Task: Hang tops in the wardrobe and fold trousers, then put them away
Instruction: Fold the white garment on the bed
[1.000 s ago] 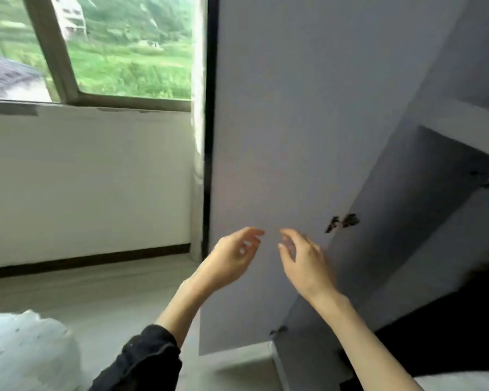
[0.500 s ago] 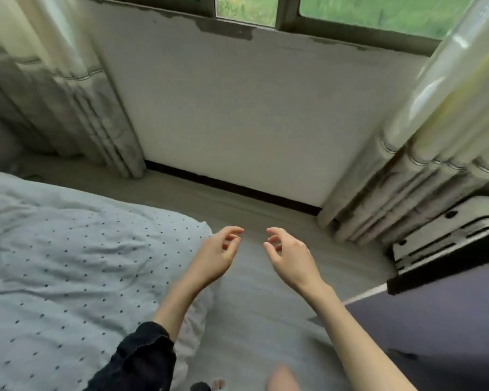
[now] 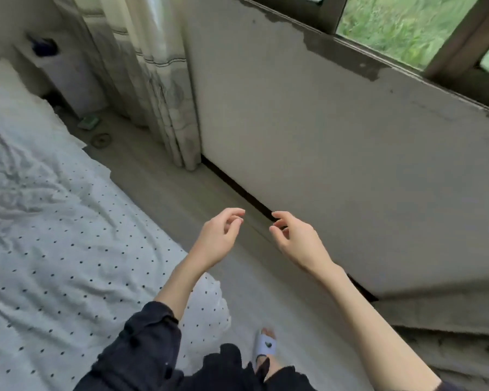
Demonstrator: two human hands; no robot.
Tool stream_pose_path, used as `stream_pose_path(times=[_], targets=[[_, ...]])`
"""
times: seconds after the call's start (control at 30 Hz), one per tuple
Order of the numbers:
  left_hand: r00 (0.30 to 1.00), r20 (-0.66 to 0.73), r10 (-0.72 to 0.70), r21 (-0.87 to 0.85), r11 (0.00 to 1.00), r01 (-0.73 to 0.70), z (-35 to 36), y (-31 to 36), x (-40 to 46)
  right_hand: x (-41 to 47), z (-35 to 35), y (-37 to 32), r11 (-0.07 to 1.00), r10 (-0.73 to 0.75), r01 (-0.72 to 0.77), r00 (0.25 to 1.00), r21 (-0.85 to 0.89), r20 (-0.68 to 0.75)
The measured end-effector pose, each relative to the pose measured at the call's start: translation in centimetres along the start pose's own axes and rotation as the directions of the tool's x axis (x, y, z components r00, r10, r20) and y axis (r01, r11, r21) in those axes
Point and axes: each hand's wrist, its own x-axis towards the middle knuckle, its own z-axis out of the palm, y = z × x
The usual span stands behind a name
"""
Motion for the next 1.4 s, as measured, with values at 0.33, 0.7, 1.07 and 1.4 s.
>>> stream_pose_path(times=[0.33, 0.7, 1.07, 1.4], targets=[[0.855, -0.443, -0.270, -0.188, 0.960, 0.206, -11.9, -2.0, 12.7, 23.3, -0.2, -11.5, 0.926, -0.354, 0.378, 0.878, -0.014, 0.321], [0.659, -0.686, -0.308, -0.263, 0.950, 0.169, -33.3, -4.3, 28.5, 46.8, 4.6, -34.2, 0.768, -0.613, 0.633, 0.678, 0.103, 0.407], [0.307, -0.852, -0.424, -0.361, 0.900, 0.243, -54.6, -12.3, 39.1, 64.9, 17.2, -57.2, 0.506, -0.760, 0.828, 0.295, 0.242, 0.579], [-0.046, -0.826, -0.561, -0.546, 0.779, 0.309, -68.1, -19.3, 40.9, 72.6, 30.5, -76.0, 0.313, -0.674, 0.869, -0.082, 0.384, 0.734]])
